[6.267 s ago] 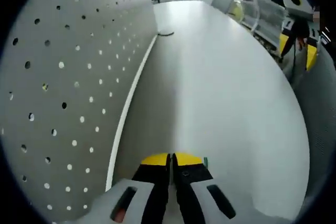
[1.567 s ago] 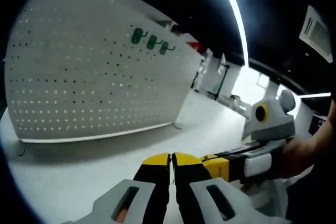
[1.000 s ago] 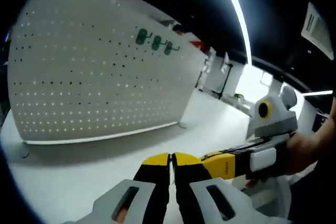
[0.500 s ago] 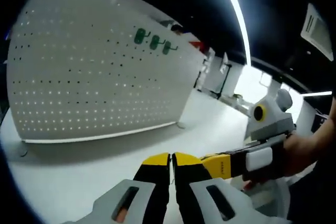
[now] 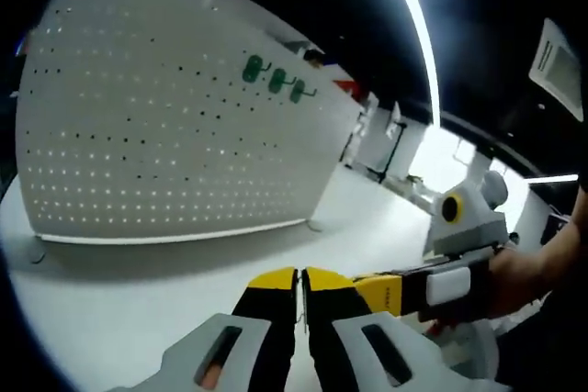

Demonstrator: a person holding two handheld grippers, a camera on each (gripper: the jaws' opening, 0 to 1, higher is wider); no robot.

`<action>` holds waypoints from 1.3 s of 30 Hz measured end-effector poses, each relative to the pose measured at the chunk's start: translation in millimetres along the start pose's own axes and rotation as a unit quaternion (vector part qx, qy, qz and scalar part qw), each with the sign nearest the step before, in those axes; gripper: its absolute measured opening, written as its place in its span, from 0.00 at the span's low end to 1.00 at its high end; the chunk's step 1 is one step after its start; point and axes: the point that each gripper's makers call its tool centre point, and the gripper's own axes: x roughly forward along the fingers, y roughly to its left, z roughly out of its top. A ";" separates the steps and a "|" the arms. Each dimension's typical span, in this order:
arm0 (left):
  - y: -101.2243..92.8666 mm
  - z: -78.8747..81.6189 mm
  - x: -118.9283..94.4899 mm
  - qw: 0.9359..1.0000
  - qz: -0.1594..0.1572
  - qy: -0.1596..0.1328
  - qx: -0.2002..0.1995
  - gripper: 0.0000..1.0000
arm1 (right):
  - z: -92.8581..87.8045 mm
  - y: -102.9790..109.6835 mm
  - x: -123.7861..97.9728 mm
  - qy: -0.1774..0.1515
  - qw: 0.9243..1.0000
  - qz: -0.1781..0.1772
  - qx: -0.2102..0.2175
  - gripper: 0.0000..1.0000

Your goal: Insert the hook assembly into the mounting plate slot until the hook locks in place.

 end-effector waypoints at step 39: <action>8.8 -0.9 -16.4 0.999 -0.017 0.025 -0.014 0.38 | -0.5 -0.6 -7.1 0.024 0.997 0.001 -0.073 0.00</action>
